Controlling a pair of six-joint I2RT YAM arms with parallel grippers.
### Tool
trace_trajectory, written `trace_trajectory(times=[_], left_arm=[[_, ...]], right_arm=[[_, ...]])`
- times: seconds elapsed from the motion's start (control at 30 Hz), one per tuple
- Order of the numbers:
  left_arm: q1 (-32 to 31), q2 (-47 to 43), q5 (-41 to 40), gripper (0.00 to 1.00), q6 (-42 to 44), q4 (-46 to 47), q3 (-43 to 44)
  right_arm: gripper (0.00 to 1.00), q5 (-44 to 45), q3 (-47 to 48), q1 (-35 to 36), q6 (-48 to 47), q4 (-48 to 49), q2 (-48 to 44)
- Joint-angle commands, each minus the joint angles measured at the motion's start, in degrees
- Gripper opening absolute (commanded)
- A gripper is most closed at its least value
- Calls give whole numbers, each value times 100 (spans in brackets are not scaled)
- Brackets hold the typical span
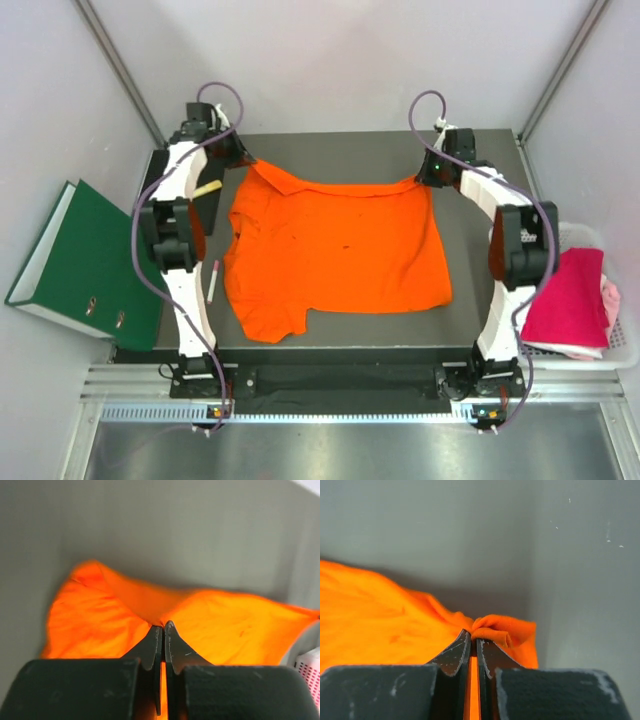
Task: Fold and stack the t-shirts
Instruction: Flatten out the tshirt, then fold the flattened tshirt in 1/3 of the way
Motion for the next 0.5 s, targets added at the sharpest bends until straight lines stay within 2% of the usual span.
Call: trace_trajectory(times=[0.0,0.07,0.17,0.47], left_arm=[[-113,172,-226,0,-154,269,888],[-122,348,-227,0,-285,287,1240],[-122,349,-113,0,-461,296,1487],[-122,-573,2,0,-418,-231,715]], right_arm=[[0,-50,1411,-101,103,-168,1007],[0,-14,1955,-145,120,-378,1350],[0,47,2273,-189,182,-502,1501],[2,-137,2318,-259,322,-1126,1220]])
